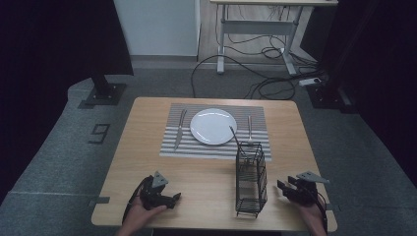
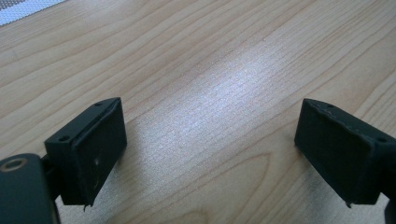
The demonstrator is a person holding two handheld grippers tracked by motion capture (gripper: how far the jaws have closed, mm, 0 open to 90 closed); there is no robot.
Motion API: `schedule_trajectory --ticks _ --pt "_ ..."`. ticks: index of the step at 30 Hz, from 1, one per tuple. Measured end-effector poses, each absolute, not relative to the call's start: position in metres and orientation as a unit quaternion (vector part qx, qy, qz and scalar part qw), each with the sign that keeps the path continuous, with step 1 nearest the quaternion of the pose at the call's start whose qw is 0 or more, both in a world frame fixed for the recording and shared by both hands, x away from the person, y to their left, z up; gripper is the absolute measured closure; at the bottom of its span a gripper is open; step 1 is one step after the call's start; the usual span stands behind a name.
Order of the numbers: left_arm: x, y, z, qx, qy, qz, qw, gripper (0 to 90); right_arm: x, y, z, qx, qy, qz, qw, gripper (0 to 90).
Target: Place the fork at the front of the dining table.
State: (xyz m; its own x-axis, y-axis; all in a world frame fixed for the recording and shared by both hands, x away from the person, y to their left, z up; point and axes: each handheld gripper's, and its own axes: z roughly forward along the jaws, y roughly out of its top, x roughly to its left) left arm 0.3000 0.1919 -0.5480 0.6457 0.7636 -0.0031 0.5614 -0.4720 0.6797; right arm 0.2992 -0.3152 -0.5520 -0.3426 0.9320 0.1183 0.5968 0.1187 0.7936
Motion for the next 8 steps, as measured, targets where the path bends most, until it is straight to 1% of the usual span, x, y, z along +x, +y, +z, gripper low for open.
schedule_trajectory --ticks 8 --pt "0.3001 0.1920 -0.5481 0.844 0.392 0.152 0.332 8.9 0.2997 -0.3141 -0.5533 0.533 0.720 0.392 0.210 44.2"
